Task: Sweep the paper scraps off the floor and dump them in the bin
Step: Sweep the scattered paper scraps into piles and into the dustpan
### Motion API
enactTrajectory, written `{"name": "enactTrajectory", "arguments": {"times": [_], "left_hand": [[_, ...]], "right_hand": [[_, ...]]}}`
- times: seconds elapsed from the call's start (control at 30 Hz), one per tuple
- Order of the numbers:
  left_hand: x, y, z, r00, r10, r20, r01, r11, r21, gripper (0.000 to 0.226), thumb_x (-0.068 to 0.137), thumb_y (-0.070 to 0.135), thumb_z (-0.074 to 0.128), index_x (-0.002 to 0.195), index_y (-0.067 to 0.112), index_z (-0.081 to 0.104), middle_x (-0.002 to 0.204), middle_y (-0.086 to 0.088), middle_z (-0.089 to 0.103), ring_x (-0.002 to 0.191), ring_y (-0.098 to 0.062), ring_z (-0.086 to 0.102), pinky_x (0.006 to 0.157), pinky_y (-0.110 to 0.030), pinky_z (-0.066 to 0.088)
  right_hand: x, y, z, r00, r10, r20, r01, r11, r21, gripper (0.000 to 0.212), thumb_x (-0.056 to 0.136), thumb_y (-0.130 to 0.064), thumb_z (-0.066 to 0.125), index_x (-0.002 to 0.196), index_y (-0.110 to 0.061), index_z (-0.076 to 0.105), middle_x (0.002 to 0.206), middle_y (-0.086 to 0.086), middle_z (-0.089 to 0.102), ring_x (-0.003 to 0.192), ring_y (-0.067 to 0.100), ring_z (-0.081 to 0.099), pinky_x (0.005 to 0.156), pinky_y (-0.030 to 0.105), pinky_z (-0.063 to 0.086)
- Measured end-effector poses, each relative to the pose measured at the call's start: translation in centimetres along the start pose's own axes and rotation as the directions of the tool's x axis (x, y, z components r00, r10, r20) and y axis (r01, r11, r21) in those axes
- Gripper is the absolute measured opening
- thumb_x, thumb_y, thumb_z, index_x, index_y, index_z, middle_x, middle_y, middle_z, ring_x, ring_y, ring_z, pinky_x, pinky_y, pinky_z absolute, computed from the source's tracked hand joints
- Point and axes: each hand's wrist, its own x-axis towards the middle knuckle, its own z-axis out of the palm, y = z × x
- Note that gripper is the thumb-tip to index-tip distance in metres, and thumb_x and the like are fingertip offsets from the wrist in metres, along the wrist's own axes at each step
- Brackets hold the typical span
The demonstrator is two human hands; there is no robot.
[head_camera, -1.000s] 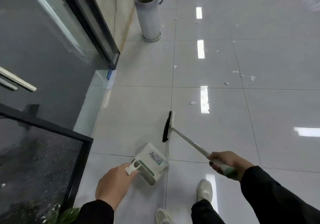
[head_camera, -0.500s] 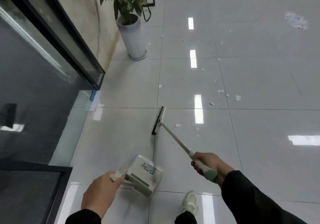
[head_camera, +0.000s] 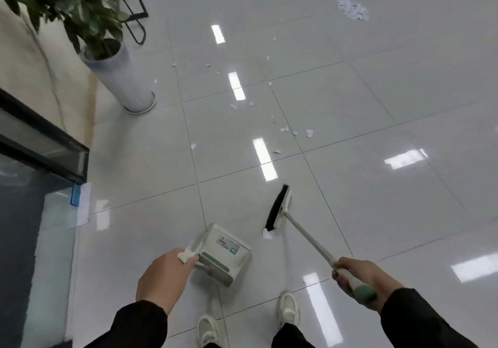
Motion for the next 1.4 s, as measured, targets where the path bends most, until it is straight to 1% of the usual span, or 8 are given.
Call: {"name": "enactTrajectory", "arguments": {"times": [0.17, 0.27, 0.4, 0.6, 0.93, 1.03, 1.23, 1.4], "left_hand": [[2.7, 0.1, -0.5, 0.991, 0.127, 0.037, -0.129, 0.99, 0.056, 0.039, 0.098, 0.061, 0.051, 0.078, 0.03, 0.063, 0.068, 0.007, 0.064, 0.065, -0.012, 0.059, 0.055, -0.028, 0.041], [3.6, -1.6, -0.9, 0.977, 0.202, 0.063, -0.205, 0.978, 0.046, 0.04, 0.099, 0.061, 0.051, 0.078, 0.029, 0.063, 0.068, 0.006, 0.063, 0.064, -0.013, 0.059, 0.056, -0.028, 0.04], [4.9, -6.3, -1.3, 0.966, 0.227, 0.121, -0.233, 0.972, 0.035, 0.04, 0.098, 0.062, 0.05, 0.08, 0.029, 0.063, 0.068, 0.005, 0.064, 0.067, -0.016, 0.061, 0.061, -0.031, 0.048], [4.9, -9.0, -1.2, 0.956, 0.248, 0.156, -0.258, 0.965, 0.047, 0.038, 0.097, 0.062, 0.052, 0.082, 0.029, 0.063, 0.07, 0.005, 0.065, 0.071, -0.017, 0.062, 0.062, -0.031, 0.047], [-1.8, -8.0, 2.3, 0.928, 0.313, 0.202, -0.341, 0.932, 0.123, 0.036, 0.098, 0.062, 0.051, 0.083, 0.031, 0.063, 0.071, 0.007, 0.065, 0.068, -0.013, 0.061, 0.06, -0.029, 0.046], [-4.4, -7.2, 3.4, 0.924, 0.331, 0.191, -0.356, 0.927, 0.117, 0.038, 0.098, 0.062, 0.051, 0.077, 0.031, 0.06, 0.067, 0.005, 0.063, 0.066, -0.015, 0.06, 0.059, -0.03, 0.046], [-8.8, -5.5, 4.9, 0.921, 0.36, 0.146, -0.376, 0.921, 0.098, 0.044, 0.098, 0.063, 0.048, 0.072, 0.029, 0.059, 0.064, 0.003, 0.062, 0.064, -0.016, 0.058, 0.058, -0.031, 0.045], [-10.5, -4.0, 6.1, 0.92, 0.379, 0.103, -0.39, 0.912, 0.129, 0.042, 0.098, 0.063, 0.047, 0.072, 0.032, 0.058, 0.06, 0.002, 0.06, 0.059, -0.017, 0.056, 0.054, -0.03, 0.042]], "right_hand": [[-4.3, 4.0, -2.7, 0.996, -0.001, -0.088, 0.011, 0.994, 0.11, 0.018, 0.095, -0.009, 0.061, 0.104, 0.007, 0.058, 0.068, 0.015, 0.06, 0.041, 0.014, 0.046, 0.037, 0.017, 0.045], [-6.5, 7.1, -0.8, 0.992, -0.019, -0.124, 0.039, 0.987, 0.159, 0.015, 0.096, -0.009, 0.059, 0.102, 0.004, 0.059, 0.069, 0.014, 0.061, 0.04, 0.014, 0.045, 0.035, 0.018, 0.043], [-7.1, 10.9, 6.6, 0.999, 0.004, -0.036, 0.003, 0.982, 0.188, 0.016, 0.098, -0.012, 0.056, 0.1, 0.004, 0.058, 0.062, 0.012, 0.059, 0.035, 0.013, 0.042, 0.032, 0.018, 0.04], [-5.2, 16.0, 12.5, 0.998, 0.04, -0.051, -0.028, 0.976, 0.218, 0.016, 0.095, -0.004, 0.057, 0.107, 0.007, 0.059, 0.07, 0.017, 0.059, 0.04, 0.016, 0.042, 0.035, 0.019, 0.04], [-10.1, 25.7, -4.8, 0.95, 0.067, -0.306, -0.007, 0.981, 0.193, 0.028, 0.095, -0.006, 0.061, 0.112, 0.016, 0.06, 0.068, 0.018, 0.061, 0.039, 0.018, 0.047, 0.036, 0.02, 0.043], [-11.9, 27.8, -9.0, 0.946, 0.045, -0.322, 0.032, 0.973, 0.229, 0.033, 0.095, -0.009, 0.061, 0.117, 0.016, 0.058, 0.071, 0.019, 0.061, 0.039, 0.016, 0.047, 0.037, 0.019, 0.043], [-13.5, 27.5, -11.2, 0.973, -0.075, -0.22, 0.146, 0.934, 0.327, 0.028, 0.094, -0.013, 0.066, 0.114, 0.006, 0.064, 0.075, 0.016, 0.06, 0.045, 0.016, 0.044, 0.038, 0.019, 0.041], [-7.6, 22.5, -8.5, 0.986, -0.129, -0.102, 0.16, 0.895, 0.417, 0.015, 0.095, -0.01, 0.061, 0.104, 0.002, 0.06, 0.076, 0.017, 0.06, 0.044, 0.015, 0.047, 0.037, 0.02, 0.044]]}}
